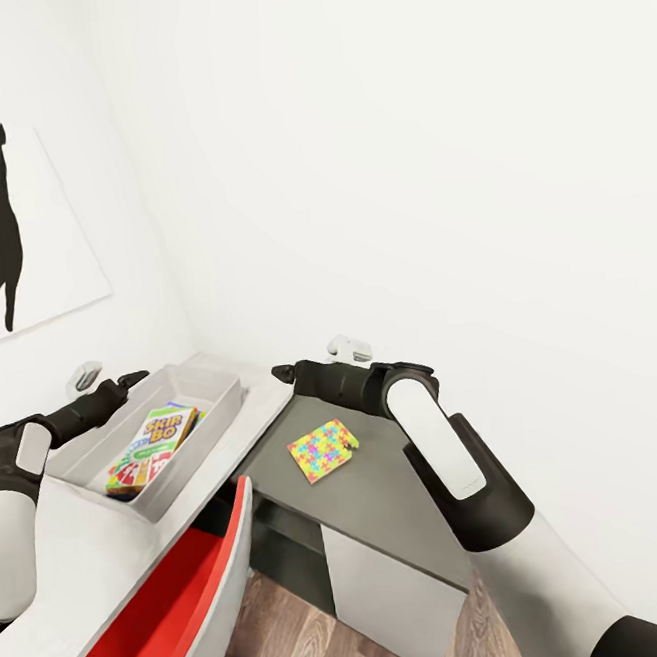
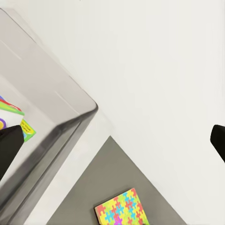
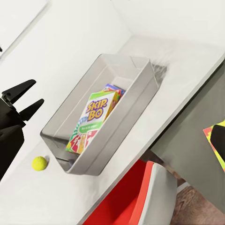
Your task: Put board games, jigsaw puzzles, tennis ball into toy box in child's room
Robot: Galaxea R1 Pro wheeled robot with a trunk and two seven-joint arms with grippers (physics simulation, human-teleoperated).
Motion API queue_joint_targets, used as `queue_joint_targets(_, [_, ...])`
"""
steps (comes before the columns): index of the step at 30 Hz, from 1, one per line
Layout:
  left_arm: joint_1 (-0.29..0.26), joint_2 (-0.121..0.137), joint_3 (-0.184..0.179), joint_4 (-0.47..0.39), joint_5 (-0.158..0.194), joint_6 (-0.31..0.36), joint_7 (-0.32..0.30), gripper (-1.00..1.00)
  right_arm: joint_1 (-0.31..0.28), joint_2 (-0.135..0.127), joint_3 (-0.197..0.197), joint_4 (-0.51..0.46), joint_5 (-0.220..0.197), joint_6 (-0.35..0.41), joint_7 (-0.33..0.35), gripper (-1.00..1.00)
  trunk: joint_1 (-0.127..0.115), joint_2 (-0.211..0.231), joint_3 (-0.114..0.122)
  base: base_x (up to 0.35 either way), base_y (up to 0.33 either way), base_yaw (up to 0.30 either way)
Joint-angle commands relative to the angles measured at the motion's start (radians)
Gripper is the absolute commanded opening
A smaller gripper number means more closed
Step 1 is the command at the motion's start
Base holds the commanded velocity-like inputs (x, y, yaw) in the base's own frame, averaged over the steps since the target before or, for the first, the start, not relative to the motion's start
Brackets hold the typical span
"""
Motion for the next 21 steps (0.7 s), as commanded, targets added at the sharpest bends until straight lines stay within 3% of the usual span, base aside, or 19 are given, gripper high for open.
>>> queue_joint_targets(1, [-0.001, 0.0, 0.004, 0.0, 0.002, 0.007, -0.002, 1.0, -0.001, 0.0, 0.0, -0.001, -0.009, 0.001, -0.01, 1.0, 0.001, -0.002, -0.001, 0.0, 0.0, 0.0])
queue_joint_targets(21, [-0.001, 0.001, 0.001, 0.0, 0.002, 0.006, -0.003, 1.0, -0.001, 0.0, 0.0, -0.001, -0.009, 0.001, -0.01, 1.0, 0.001, -0.002, 0.032, 0.0, 0.0, 0.0])
